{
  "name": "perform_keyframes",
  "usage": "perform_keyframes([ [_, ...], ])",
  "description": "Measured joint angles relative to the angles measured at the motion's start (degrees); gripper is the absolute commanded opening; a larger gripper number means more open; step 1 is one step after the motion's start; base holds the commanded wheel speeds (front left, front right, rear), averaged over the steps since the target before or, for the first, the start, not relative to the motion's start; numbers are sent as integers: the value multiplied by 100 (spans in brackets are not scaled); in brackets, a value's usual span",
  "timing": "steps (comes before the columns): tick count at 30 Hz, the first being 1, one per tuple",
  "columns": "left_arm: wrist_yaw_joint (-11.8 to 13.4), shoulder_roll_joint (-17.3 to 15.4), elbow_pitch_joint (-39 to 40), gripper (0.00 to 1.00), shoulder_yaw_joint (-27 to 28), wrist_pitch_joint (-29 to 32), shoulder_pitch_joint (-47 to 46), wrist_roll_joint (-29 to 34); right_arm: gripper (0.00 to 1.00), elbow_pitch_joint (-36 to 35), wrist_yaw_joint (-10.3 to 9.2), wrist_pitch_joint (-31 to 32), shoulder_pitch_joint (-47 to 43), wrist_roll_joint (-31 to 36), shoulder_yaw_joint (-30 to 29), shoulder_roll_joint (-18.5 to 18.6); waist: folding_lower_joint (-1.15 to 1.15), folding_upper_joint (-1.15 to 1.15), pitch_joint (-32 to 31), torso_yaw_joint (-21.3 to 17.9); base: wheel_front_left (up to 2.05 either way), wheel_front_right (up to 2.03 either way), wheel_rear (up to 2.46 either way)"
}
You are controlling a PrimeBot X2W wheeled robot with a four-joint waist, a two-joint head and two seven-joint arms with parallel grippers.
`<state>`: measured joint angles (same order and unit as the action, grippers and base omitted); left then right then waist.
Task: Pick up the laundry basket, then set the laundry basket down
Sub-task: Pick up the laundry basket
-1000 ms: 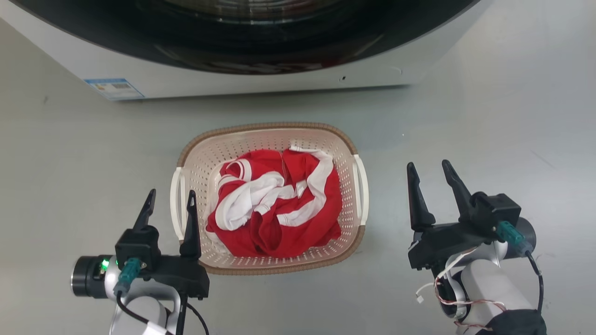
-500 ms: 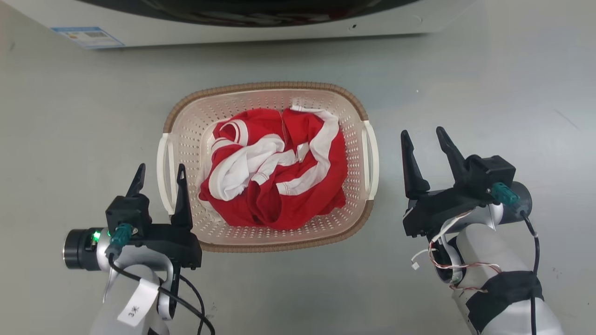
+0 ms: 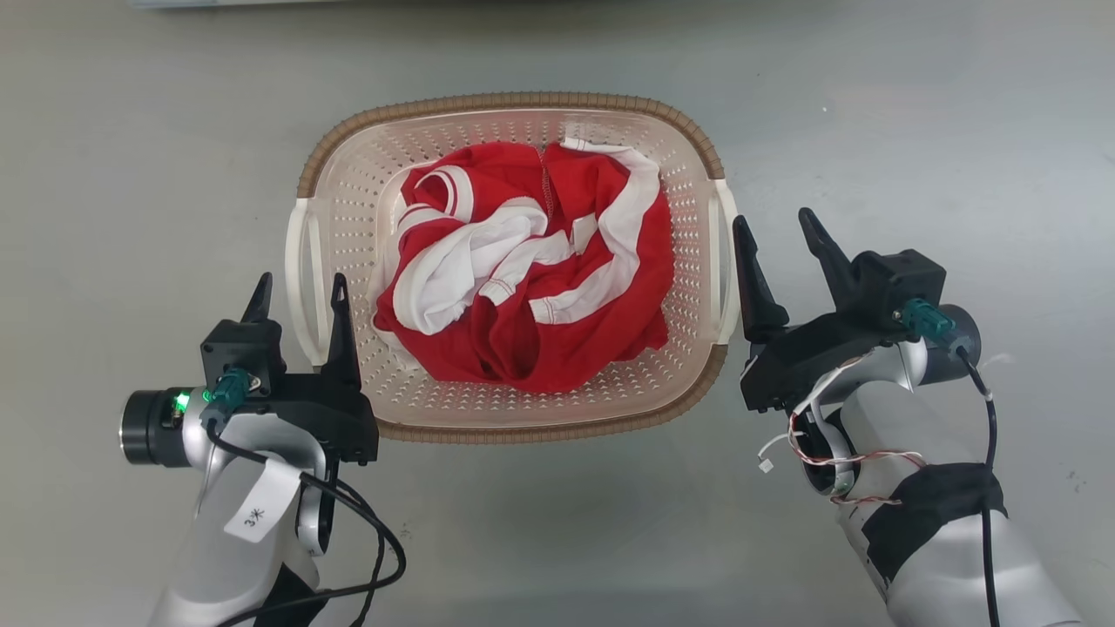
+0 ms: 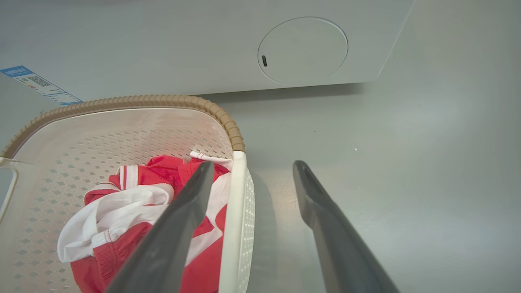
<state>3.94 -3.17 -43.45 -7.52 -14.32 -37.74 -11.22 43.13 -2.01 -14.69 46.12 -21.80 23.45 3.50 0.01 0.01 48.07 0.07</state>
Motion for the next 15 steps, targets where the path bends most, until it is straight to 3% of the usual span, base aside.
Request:
perform_keyframes([
  [15,-93,27,-621,100,-11,0,-601,-31,100,548,-59,-1,485,-463,501,13,0,-1,383,120,0,0,0],
])
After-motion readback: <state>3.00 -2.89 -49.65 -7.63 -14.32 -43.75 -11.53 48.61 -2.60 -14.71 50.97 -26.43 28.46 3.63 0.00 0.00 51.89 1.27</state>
